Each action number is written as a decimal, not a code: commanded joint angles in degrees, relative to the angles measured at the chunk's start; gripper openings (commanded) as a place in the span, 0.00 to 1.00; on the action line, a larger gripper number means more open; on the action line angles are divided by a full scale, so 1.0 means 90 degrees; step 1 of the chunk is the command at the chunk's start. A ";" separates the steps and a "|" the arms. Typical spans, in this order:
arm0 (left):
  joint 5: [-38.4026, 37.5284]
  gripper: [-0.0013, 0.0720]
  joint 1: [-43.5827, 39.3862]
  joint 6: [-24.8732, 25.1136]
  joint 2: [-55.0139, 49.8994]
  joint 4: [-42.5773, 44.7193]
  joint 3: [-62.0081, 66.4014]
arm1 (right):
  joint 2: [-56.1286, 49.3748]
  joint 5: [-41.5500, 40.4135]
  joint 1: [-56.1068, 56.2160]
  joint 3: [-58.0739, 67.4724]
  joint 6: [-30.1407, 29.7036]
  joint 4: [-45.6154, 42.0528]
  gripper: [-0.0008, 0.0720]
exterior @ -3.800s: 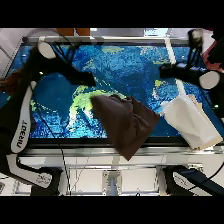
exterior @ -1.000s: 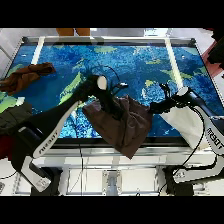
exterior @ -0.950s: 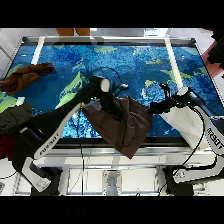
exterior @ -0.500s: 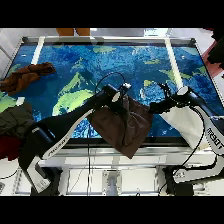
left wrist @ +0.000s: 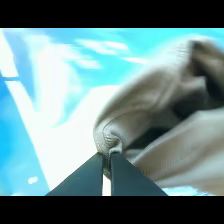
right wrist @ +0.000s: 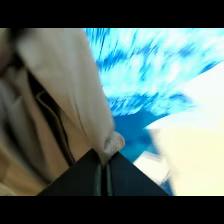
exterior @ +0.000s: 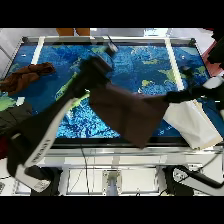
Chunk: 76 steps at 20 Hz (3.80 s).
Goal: Fold the shirts.
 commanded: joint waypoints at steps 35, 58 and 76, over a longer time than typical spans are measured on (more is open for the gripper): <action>0.2761 0.93 0.4284 -0.1282 0.2203 -0.0228 -0.1948 | -0.1938 -0.3677 0.0665 0.2705 0.2242 -0.1552 0.66; 0.4430 0.54 0.6411 0.3730 0.1593 -1.0093 -0.7837 | -0.0962 0.0005 -0.0850 0.1914 0.0816 0.0755 0.67; 0.4301 0.03 0.6103 0.4039 0.1596 -1.0103 -0.7834 | -0.1316 -0.2871 0.1035 -0.2448 0.0510 0.2324 0.68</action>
